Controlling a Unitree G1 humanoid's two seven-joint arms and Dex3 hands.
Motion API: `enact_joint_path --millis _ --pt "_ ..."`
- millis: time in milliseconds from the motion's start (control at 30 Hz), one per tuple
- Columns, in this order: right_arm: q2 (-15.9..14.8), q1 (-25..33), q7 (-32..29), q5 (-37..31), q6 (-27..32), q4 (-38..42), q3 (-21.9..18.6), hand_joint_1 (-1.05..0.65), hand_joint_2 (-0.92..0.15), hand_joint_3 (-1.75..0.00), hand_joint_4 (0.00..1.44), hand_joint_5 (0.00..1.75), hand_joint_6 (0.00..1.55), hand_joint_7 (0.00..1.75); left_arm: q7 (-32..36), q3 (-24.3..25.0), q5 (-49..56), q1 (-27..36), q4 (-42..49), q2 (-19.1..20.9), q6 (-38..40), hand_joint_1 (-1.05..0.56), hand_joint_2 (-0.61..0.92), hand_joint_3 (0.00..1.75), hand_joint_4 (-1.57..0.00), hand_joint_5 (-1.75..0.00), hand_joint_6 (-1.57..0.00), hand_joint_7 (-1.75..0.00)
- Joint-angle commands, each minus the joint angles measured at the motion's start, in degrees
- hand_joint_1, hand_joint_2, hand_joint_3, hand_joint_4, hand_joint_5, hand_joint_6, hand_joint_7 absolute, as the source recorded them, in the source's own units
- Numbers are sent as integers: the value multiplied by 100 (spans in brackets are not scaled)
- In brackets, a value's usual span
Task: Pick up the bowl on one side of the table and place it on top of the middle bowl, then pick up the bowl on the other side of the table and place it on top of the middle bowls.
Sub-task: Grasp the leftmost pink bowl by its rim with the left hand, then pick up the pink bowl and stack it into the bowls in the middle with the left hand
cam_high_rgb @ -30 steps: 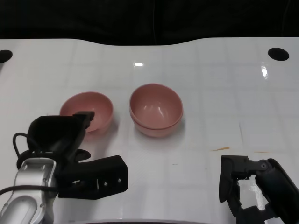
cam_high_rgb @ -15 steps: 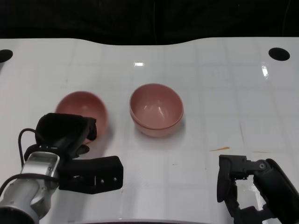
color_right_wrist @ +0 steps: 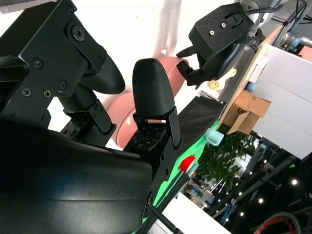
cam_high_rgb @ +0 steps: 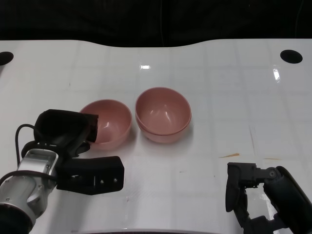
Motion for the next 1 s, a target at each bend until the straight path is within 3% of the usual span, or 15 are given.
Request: enact_joint_path --millis 33,333,500,533,600,700,1000 --pt "-8 -31 -31 26 -21 30 -91 1 -15 -170 105 175 86 159 44 -34 -59 -113 51 137 6 -33 92 22 -81 -175 -70 -124" --pt "-6 -31 -30 25 -21 31 -92 1 -14 -171 105 175 86 159 57 -85 -110 -125 53 158 23 -33 92 22 -81 -175 -70 -123" --pt "36 -50 -59 8 -12 41 -83 1 -15 -171 106 175 86 159 218 90 25 -188 -825 474 115 -29 87 11 -88 -175 -81 -110" --pt "47 -64 -70 -5 -1 56 -81 0 -15 -171 106 175 86 159 61 243 59 -118 -1421 636 215 -30 88 12 -88 -175 -81 -117" --pt "62 -82 -85 -23 12 76 -79 0 -15 -171 107 175 87 159 -168 439 108 -11 -2218 841 371 -30 91 14 -89 -175 -72 -151" --pt "74 -110 -74 -1 -23 123 -81 0 -15 -171 107 175 87 159 -352 559 121 113 -2705 898 504 -30 92 15 -89 -175 -66 -167" --pt "93 -124 -40 47 -45 170 -82 0 -15 -171 107 175 87 160 -254 712 96 217 -3082 933 370 -26 92 19 -90 -175 -66 -175"
